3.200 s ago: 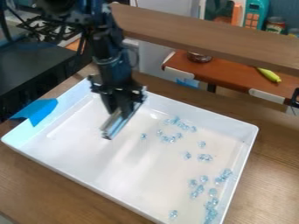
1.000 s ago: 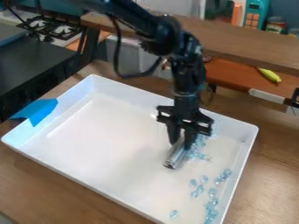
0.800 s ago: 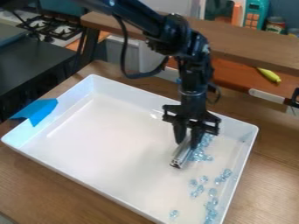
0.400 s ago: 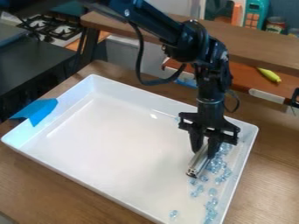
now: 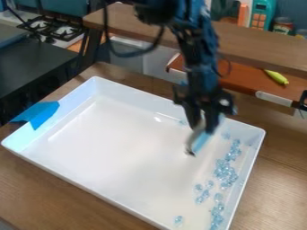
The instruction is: Sweep into pile
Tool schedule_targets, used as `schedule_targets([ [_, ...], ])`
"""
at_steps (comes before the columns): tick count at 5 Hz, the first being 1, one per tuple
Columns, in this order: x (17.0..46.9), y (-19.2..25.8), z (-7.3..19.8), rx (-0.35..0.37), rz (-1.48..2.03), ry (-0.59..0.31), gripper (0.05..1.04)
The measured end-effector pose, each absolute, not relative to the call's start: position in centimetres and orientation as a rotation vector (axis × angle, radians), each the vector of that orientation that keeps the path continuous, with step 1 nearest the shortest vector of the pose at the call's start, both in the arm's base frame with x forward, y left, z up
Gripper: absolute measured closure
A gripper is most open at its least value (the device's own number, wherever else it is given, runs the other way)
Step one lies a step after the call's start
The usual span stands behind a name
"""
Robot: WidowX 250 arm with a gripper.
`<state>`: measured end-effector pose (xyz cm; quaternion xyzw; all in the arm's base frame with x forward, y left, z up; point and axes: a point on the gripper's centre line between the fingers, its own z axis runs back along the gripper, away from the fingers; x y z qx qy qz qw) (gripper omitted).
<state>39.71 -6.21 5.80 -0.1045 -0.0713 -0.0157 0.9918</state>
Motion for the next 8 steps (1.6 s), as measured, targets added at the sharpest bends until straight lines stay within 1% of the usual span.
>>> schedule_targets([
  [1,39.7,-2.8,6.2,-0.226,0.006,-0.139,0.732],
  [2,40.1,0.7,6.7,-0.199,0.052,-0.157,0.732],
  [3,40.6,2.4,5.7,-0.140,0.071,-0.172,0.732],
  [4,40.3,2.9,2.9,-0.079,0.078,-0.143,0.732],
  [6,40.2,1.8,0.1,-0.004,0.101,-0.126,0.732],
  [7,40.2,1.1,-0.5,0.006,0.112,-0.106,0.732],
  [8,40.4,-0.6,-0.5,-0.010,0.124,-0.085,0.732],
])
